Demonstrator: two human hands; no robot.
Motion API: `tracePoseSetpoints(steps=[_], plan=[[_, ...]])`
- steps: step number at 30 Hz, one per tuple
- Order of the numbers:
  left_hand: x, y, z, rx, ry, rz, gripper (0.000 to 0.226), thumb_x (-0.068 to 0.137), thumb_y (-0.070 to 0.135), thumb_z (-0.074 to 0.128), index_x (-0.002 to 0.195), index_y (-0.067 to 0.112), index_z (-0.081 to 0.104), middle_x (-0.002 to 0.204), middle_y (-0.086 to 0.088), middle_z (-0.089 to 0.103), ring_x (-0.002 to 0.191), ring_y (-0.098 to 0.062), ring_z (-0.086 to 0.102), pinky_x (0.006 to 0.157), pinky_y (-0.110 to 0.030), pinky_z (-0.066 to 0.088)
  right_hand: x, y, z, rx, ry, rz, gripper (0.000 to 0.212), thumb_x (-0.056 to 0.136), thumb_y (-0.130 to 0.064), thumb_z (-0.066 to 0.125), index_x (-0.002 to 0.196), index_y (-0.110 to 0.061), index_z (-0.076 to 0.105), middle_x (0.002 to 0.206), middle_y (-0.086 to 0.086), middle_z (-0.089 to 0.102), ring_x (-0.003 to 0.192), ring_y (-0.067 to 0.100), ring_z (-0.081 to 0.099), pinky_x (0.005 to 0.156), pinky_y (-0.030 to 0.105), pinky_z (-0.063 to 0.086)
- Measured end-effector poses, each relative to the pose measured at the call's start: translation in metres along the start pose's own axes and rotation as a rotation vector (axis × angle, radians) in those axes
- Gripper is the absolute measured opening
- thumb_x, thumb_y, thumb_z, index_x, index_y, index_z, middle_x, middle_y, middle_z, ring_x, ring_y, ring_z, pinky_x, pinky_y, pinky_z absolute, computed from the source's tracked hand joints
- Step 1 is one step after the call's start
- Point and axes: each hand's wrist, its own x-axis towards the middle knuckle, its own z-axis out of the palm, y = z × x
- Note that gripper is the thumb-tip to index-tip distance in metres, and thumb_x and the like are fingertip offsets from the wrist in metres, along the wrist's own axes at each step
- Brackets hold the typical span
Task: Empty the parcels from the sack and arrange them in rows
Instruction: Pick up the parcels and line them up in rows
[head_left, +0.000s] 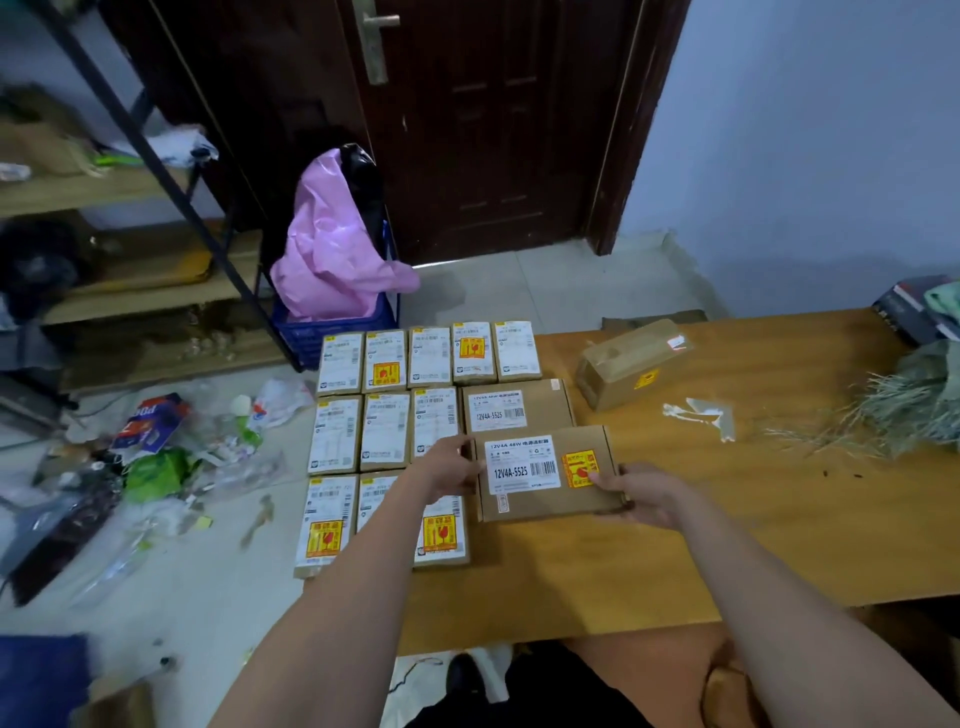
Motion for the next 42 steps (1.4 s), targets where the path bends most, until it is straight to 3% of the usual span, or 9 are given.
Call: tracePoseSetpoints(steps=[5, 9, 12, 16, 22, 28, 31, 34, 42], plan=[[0.000, -0.027, -0.019, 0.467, 0.247, 0.148, 0.043, 0.097, 0.006, 0.054, 0.139, 0.015, 0.052, 0.136, -0.013, 0.058, 0.114, -0.031, 0.059, 0.078, -0.035, 0.051, 0.014, 0.017, 0.024, 0.005, 0.132, 0.030, 0.033, 0.089, -0.007, 0.072, 0.118, 0.000, 0.060, 0.119, 0.018, 0.064, 0.107, 0.033, 0.061, 0.081, 0.050, 0.058], [0.009, -0.047, -0.035, 0.830, 0.309, 0.227, 0.059, 0.092, 0.008, 0.064, 0.146, 0.022, 0.044, 0.150, -0.009, 0.045, 0.131, -0.034, 0.046, 0.106, -0.044, 0.043, 0.029, 0.030, 0.025, 0.000, 0.232, 0.075, 0.044, 0.089, -0.008, 0.072, 0.127, 0.003, 0.054, 0.122, 0.020, 0.061, 0.108, 0.035, 0.060, 0.071, 0.048, 0.058], [0.011, -0.051, -0.040, 0.957, 0.330, 0.210, 0.076, 0.090, 0.014, 0.068, 0.153, 0.027, 0.029, 0.162, -0.005, 0.024, 0.146, -0.037, 0.020, 0.117, -0.051, 0.027, 0.045, 0.036, 0.030, -0.009, 0.277, 0.080, 0.045, 0.090, -0.012, 0.071, 0.129, 0.002, 0.052, 0.128, 0.020, 0.059, 0.113, 0.035, 0.059, 0.084, 0.050, 0.056], [0.011, -0.052, -0.044, 1.010, 0.305, 0.123, 0.099, 0.085, 0.025, 0.076, 0.157, 0.035, 0.008, 0.166, 0.000, -0.002, 0.151, -0.037, -0.002, 0.117, -0.063, 0.011, 0.061, 0.037, 0.040, -0.058, 0.380, 0.042, 0.046, 0.095, -0.018, 0.067, 0.134, 0.001, 0.051, 0.133, 0.019, 0.057, 0.119, 0.036, 0.057, 0.097, 0.047, 0.051], [0.020, -0.050, -0.049, 1.029, 0.269, 0.028, 0.112, 0.080, 0.033, 0.080, 0.156, 0.042, -0.003, 0.165, 0.005, -0.012, 0.150, -0.041, -0.011, 0.113, -0.070, 0.002, 0.075, 0.027, 0.044, -0.097, 0.388, 0.057, 0.046, 0.097, -0.024, 0.062, 0.136, -0.004, 0.047, 0.137, 0.016, 0.053, 0.121, 0.035, 0.054, 0.096, 0.047, 0.051], [0.027, -0.052, -0.053, 1.037, 0.260, -0.020, 0.115, 0.078, 0.033, 0.082, 0.154, 0.046, -0.004, 0.164, 0.009, -0.014, 0.149, -0.044, -0.009, 0.112, -0.073, 0.006, 0.086, 0.021, 0.049, -0.219, 0.390, 0.027, 0.054, 0.096, -0.033, 0.063, 0.142, -0.010, 0.046, 0.142, 0.012, 0.051, 0.129, 0.034, 0.048, 0.099, 0.044, 0.046], [0.029, -0.052, -0.052, 1.031, 0.252, -0.031, 0.115, 0.077, 0.032, 0.083, 0.154, 0.045, -0.001, 0.165, 0.008, -0.009, 0.149, -0.046, -0.003, 0.111, -0.074, 0.013, 0.094, 0.024, 0.047, -0.344, 0.398, 0.023, 0.066, 0.089, -0.040, 0.068, 0.145, -0.017, 0.041, 0.144, 0.009, 0.049, 0.136, 0.035, 0.039, 0.100, 0.052, 0.048], [0.029, -0.053, -0.049, 1.023, 0.250, -0.034, 0.112, 0.077, 0.029, 0.083, 0.154, 0.046, 0.003, 0.165, 0.006, -0.002, 0.147, -0.047, 0.002, 0.109, -0.072, 0.022, 0.091, 0.022, 0.050, -0.352, 0.422, 0.015, 0.063, 0.091, -0.033, 0.069, 0.145, -0.016, 0.041, 0.142, 0.010, 0.050, 0.134, 0.036, 0.041, 0.095, 0.054, 0.052], [0.035, -0.050, -0.048, 1.006, 0.269, -0.025, 0.108, 0.076, 0.034, 0.082, 0.154, 0.044, 0.009, 0.162, -0.001, 0.003, 0.145, -0.049, 0.006, 0.109, -0.069, 0.027, 0.096, 0.019, 0.053, -0.419, 0.445, 0.000, 0.059, 0.093, -0.034, 0.065, 0.144, -0.016, 0.042, 0.142, 0.010, 0.051, 0.134, 0.035, 0.041, 0.107, 0.049, 0.043]])
